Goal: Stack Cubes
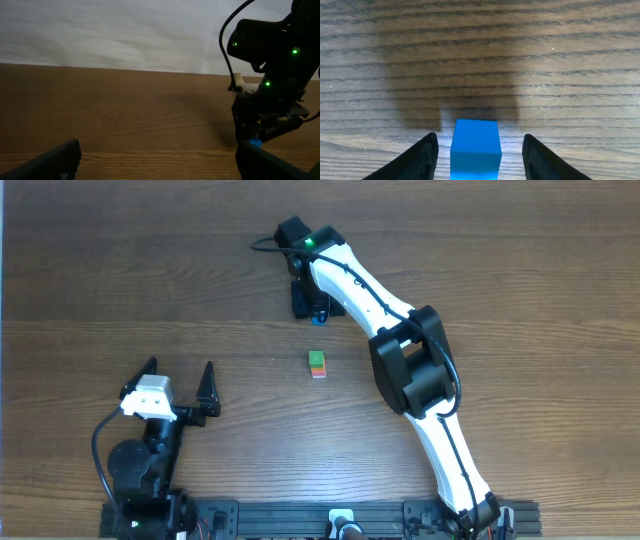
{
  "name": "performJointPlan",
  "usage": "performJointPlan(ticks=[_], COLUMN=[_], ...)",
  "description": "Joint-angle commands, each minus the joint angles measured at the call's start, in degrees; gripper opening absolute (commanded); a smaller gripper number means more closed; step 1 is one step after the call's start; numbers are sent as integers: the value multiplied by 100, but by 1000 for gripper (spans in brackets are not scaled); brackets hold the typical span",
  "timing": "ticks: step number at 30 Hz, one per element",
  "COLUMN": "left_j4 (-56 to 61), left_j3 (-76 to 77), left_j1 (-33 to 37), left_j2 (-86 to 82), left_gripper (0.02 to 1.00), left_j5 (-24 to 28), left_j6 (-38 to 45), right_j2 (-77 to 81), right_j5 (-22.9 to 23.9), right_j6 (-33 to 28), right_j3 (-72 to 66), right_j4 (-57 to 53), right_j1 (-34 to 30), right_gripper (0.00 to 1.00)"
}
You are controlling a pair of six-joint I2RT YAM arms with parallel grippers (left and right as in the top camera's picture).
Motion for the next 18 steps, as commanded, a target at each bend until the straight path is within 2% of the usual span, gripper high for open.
performJointPlan(ticks=[1,18], left_j4=[2,2], left_j3=[-48,-48], left_j1=[31,28], left_j2=[-39,-39], left_gripper=[1000,1000], left_j5=[-9,-9], left_j6=[66,66], right_j2=[138,138], right_j5=[-50,-94], right_j6=[-20,-22], right_j3=[20,20], right_j4=[15,37], right_j1=[-46,-37], right_gripper=[516,347])
